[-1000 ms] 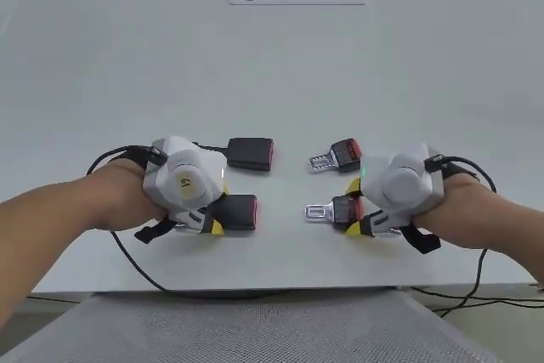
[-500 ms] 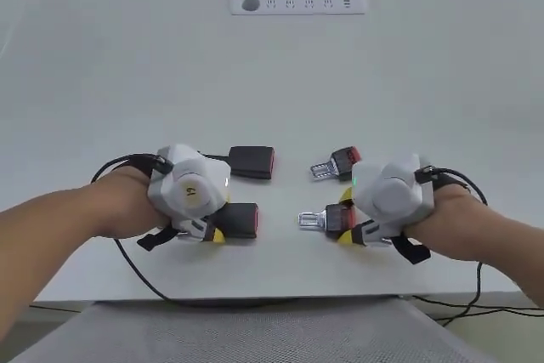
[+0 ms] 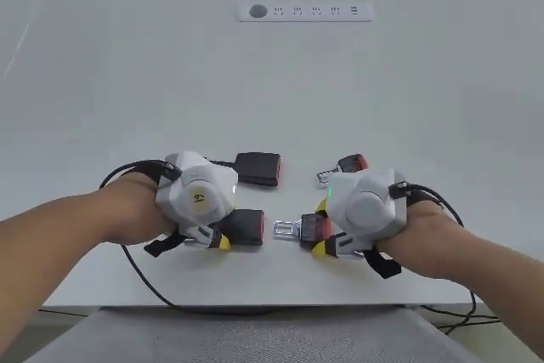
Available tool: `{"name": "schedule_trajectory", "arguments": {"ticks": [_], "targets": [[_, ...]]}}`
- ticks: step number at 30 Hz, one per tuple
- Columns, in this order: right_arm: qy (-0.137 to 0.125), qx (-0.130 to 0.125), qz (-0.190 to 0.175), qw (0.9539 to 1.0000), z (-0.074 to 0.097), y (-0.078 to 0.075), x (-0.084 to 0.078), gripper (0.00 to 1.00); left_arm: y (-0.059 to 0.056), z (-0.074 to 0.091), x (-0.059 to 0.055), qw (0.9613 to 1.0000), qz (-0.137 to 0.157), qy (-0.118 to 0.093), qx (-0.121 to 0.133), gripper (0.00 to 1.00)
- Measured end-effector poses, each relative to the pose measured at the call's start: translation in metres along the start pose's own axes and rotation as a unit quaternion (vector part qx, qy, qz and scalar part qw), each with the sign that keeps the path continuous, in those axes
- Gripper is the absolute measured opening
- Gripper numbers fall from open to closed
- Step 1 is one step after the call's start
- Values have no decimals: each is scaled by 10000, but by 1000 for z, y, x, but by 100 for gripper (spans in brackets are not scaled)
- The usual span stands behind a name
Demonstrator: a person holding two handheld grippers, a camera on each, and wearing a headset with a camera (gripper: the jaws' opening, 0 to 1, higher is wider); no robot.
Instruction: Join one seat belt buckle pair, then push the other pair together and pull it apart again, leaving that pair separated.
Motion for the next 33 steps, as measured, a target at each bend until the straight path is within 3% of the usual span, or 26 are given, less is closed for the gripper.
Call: {"name": "schedule_trajectory", "arguments": {"ticks": [5,8,17,24,33], "targets": [[-70,-1,-1,10000,-7,-2,12,33,1,-1,0,10000,5,-3,-1,33],[19,16,56,10000,-7,-2,13,33,1,-1,-1,10000,-4,-1,-15,34],[-158,39,90,9998,-10,-2,24,33,2,-2,1,10000,-26,-1,1,33],[-139,28,123,9998,-10,-3,24,31,1,-2,2,9999,-130,81,27,32],[-189,-45,61,9998,-13,-3,29,30,1,-2,1,9999,-118,29,27,31]]}}
Point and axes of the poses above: the centre of the closed fingertips' face, and the gripper's own axes: z roughly backward along the fingers, y roughly to its left, x roughly out of its top, the point moved 1 cm from there along z, roughly backward along the fingers, and after that the axes turned 4 degrees about z, right-handed, at the moved point
